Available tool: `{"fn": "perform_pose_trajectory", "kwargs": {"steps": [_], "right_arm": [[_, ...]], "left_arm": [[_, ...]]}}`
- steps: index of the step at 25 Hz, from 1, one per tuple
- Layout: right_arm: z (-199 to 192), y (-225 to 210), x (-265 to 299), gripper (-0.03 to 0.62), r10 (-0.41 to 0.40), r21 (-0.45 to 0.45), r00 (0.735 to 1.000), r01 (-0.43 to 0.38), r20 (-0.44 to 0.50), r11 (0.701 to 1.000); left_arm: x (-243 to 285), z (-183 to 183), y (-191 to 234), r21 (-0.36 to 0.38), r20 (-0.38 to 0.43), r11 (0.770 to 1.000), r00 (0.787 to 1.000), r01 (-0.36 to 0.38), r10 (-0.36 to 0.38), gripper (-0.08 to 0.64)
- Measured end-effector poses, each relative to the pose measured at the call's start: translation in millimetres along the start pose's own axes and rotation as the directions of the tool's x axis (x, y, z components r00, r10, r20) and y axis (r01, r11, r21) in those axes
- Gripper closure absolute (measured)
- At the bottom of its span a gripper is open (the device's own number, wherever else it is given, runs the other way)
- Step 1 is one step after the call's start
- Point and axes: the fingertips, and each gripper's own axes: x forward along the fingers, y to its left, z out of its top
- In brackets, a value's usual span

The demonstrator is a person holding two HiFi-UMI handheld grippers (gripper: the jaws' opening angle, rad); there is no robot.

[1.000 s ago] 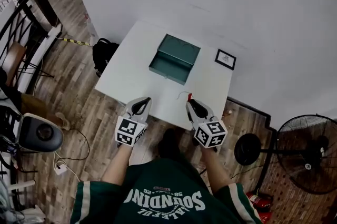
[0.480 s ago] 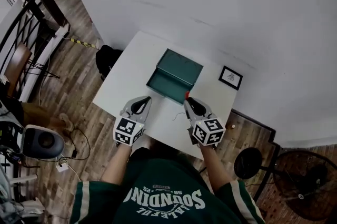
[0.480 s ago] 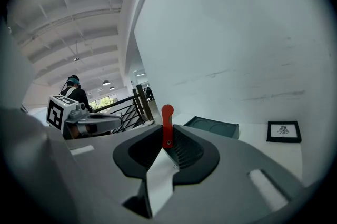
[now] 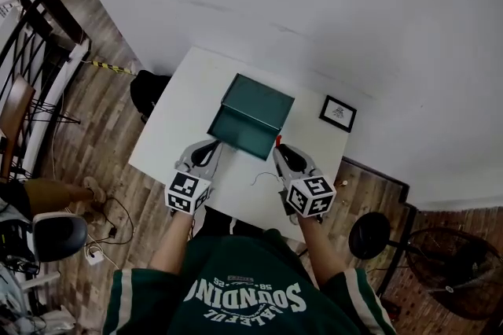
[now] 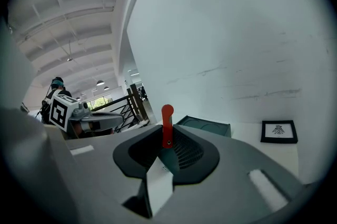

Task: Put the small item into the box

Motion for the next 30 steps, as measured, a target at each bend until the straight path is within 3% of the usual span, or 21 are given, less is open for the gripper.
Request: {"fn": "perform_pose_trajectory", "kwargs": {"steps": [9,20,24,30], "right_arm": [[-6.3,-2.5,22.8,0.532,-0.04,0.003,0.999,0.04,-0.03,0.999],[-45.3,20.4,77.8,0.532,-0.03,-0.045,0.985,0.023,-0.168,0.999],[-62.0,22.1,100.5,0.532,-0.038,-0.094,0.966,0.014,-0.255,0.995],[-86.5,15.8,141.8,0.532,-0.049,-0.146,0.916,-0.01,-0.399,0.989]], "left_arm": [[15.1,-8.8,17.0,-0.011,-0.002,0.999,0.999,0.05,-0.05,0.511],[6.6,-53.4,54.8,-0.098,-0.07,0.993,0.995,0.058,-0.065,0.511],[5.7,-60.0,67.2,-0.104,-0.084,0.993,0.994,0.063,-0.071,0.511],[3.8,-71.9,84.0,-0.125,-0.102,0.99,0.992,0.06,-0.073,0.511]]}}
